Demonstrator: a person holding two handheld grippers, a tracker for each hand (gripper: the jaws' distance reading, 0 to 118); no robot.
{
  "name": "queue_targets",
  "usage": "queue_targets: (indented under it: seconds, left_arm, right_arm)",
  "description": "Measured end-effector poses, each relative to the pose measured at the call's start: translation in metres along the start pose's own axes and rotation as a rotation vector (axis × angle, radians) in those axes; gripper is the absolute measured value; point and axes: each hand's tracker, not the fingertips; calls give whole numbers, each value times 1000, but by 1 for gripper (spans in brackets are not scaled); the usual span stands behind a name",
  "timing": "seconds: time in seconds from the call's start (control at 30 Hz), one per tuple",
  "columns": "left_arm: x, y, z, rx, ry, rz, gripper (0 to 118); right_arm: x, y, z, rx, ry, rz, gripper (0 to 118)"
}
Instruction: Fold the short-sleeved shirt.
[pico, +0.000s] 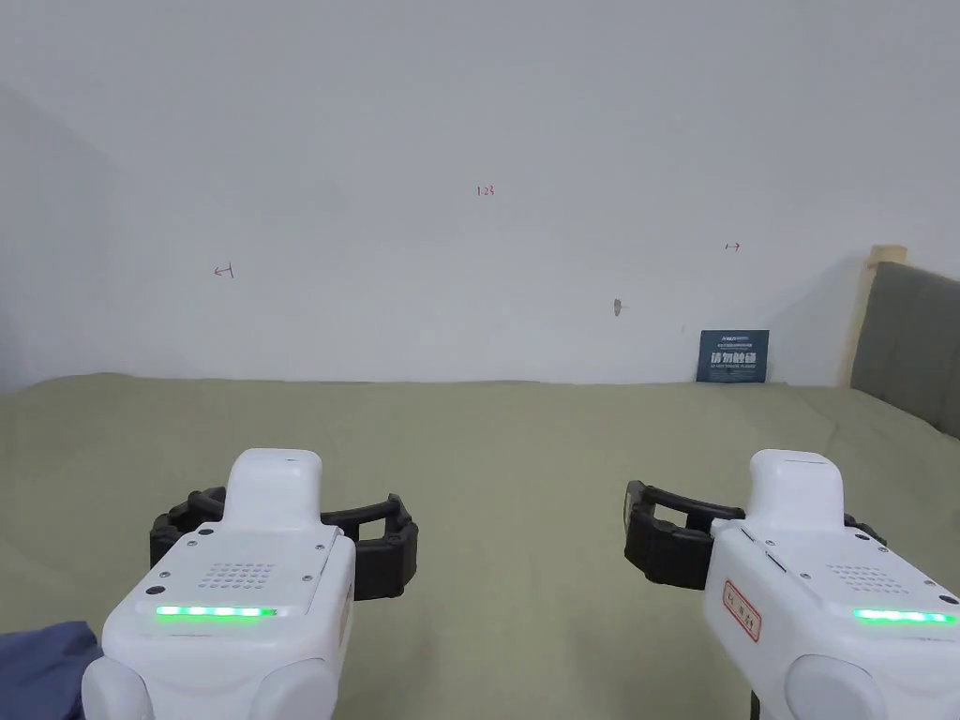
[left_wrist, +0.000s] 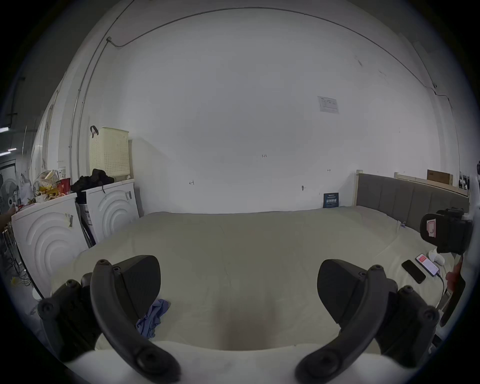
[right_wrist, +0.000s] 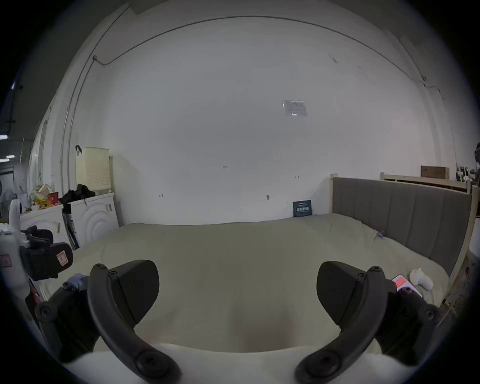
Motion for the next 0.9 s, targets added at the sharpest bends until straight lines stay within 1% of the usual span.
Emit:
queue_targets:
  seconds: [0.17,0.27,0.37,0.5,0.63,0.7,0.8,0.87,0.9]
  left_arm:
    - [0,1,0,-1,6,-6,118]
    - [0,1,0,-2,-9,3,118]
    - [2,0,0,7,-25,4,118]
    - [6,-1,0,6,-21,-19,118]
    - [6,0,1,-10,-18,-2,118]
    - [4,1,1,-13,-24,23,118]
    - [2,0,1,-16,-19,24,118]
    - [1,0,0,-19,-9,22,118]
    - [0,0,0,-20,-8,26,118]
  right_arm:
    - [3,6,1,-10,34,-39,118]
    - [0,12,-1,-50,6,-34,118]
    - [0,14,-2,-98,5,-70,118]
    - [-2,14,-6,-165,-14,-68,118]
    - [-2,12,-7,-184,5,-65,118]
    - [-2,12,-6,-201,25,-84,118]
    - [-3,12,-8,-227,2,-76,118]
    - [-3,11,-10,-215,-37,-84,118]
    - [-1,10,-10,-216,-31,-94,118]
